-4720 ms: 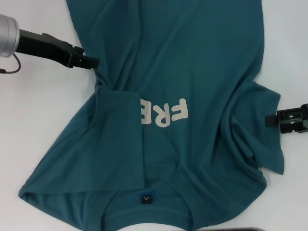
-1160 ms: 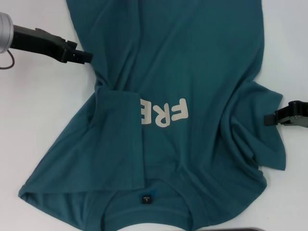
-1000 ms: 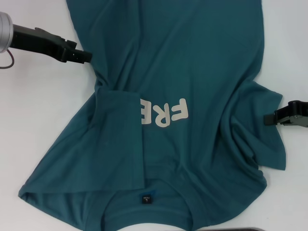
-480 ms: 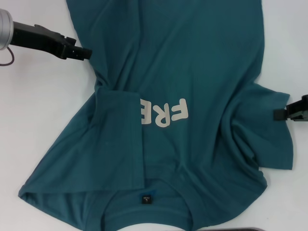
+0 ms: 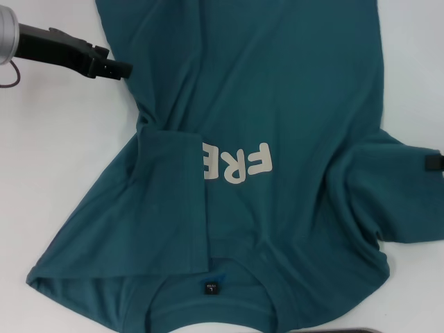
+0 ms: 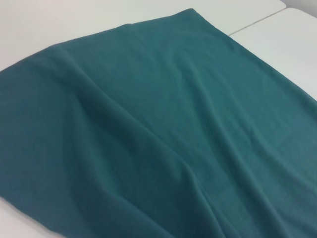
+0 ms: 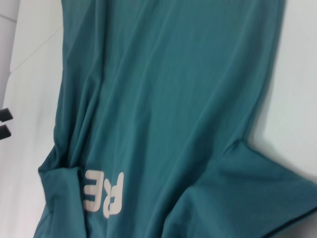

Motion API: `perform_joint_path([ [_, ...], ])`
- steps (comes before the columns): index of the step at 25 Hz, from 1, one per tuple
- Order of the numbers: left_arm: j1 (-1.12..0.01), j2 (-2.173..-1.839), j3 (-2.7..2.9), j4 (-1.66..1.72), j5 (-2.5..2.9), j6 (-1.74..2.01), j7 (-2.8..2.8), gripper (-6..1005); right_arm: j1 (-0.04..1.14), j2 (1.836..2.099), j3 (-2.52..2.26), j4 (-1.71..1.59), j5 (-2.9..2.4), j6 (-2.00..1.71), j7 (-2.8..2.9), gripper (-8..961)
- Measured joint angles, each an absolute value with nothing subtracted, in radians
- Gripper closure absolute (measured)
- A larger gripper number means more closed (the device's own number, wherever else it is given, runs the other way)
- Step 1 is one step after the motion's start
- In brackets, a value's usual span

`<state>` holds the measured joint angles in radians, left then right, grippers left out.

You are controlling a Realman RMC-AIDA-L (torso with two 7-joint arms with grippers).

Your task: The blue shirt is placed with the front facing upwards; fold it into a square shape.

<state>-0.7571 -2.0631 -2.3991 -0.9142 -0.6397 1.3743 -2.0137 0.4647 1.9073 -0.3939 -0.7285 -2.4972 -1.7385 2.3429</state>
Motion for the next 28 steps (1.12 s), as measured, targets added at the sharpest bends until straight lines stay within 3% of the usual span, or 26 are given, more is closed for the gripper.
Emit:
perform_joint_path([
  [28,-0.760,-2.063,-2.399,-0.914,-0.640,1.374,-2.017,415,0.398,1.889,-0.321,-0.816,-2.505,-1.749,2.346,886],
])
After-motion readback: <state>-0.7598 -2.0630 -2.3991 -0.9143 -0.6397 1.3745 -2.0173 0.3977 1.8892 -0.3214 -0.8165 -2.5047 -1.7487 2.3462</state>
